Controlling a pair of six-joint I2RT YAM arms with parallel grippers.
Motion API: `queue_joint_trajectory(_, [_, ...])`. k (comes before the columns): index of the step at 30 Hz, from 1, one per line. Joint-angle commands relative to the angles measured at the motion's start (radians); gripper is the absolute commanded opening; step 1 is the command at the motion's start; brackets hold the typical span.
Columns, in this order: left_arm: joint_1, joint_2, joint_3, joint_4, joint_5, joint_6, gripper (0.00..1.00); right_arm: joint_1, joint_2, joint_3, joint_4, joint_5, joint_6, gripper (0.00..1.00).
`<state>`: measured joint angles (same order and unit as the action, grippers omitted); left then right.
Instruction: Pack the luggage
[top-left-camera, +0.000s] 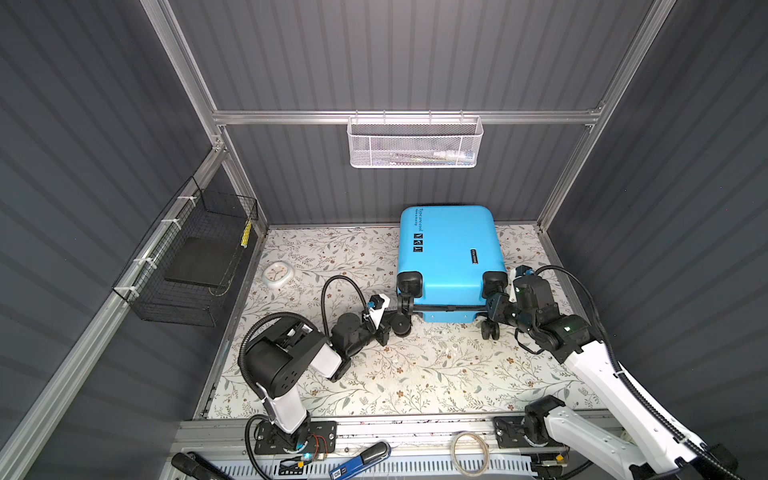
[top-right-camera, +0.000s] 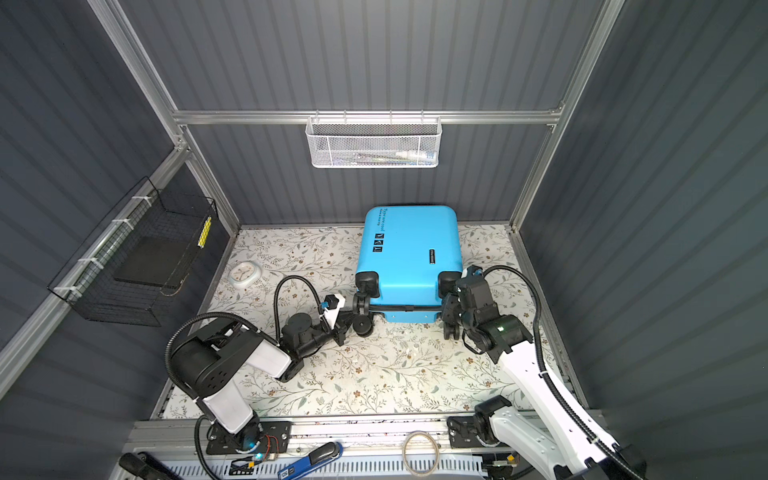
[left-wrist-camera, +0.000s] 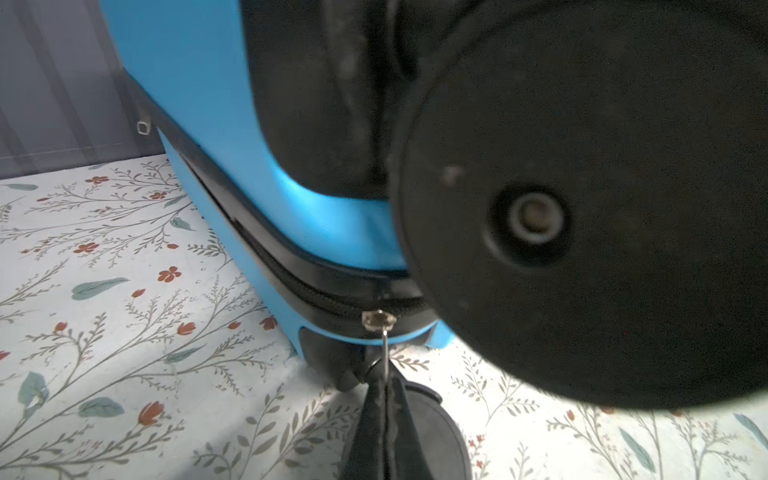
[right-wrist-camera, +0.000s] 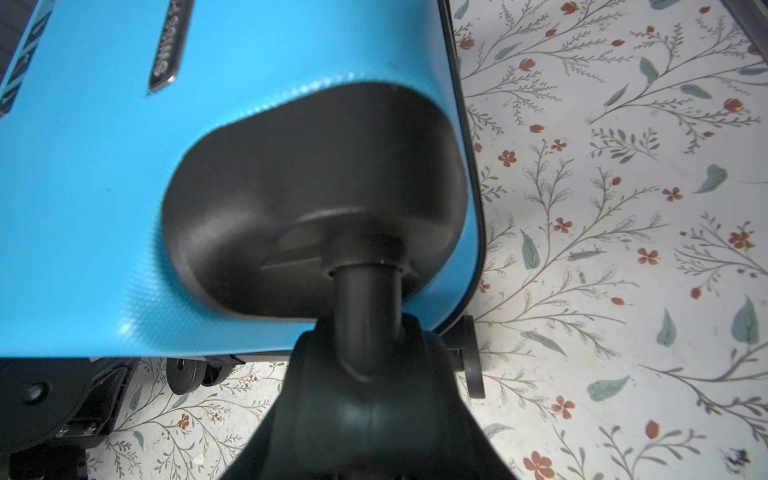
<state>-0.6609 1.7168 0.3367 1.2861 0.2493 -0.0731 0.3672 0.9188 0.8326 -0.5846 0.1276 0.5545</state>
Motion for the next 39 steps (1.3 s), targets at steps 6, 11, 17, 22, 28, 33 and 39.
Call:
queue_joint_trajectory(6, [-0.105,0.018,-0.043,0.115,-0.054,0.105,0.00,-0.005,0.001,0.022,0.091,0.001,0.032,0.00])
queue_joint_trajectory(11, [-0.170,0.040,-0.040,0.241,-0.158,0.151,0.00,-0.005,0.003,0.025,0.075,-0.003,0.030,0.00])
queue_joint_trajectory(17, [-0.208,0.033,0.019,0.241,-0.163,0.200,0.00,-0.005,-0.001,0.017,0.063,-0.001,0.029,0.00])
queue_joint_trajectory(22, [-0.256,0.049,0.049,0.240,-0.191,0.244,0.00,-0.005,0.002,0.013,0.062,-0.011,0.027,0.00])
queue_joint_trajectory(28, [-0.333,0.111,0.122,0.222,-0.230,0.326,0.00,-0.005,0.004,0.010,0.066,-0.020,0.028,0.00])
queue_joint_trajectory(33, [-0.388,0.162,0.176,0.226,-0.266,0.353,0.00,-0.005,-0.004,-0.004,0.072,-0.033,0.035,0.00])
queue_joint_trajectory(39, [-0.453,0.207,0.270,0.168,-0.295,0.387,0.00,-0.004,-0.012,-0.015,0.079,-0.045,0.038,0.00])
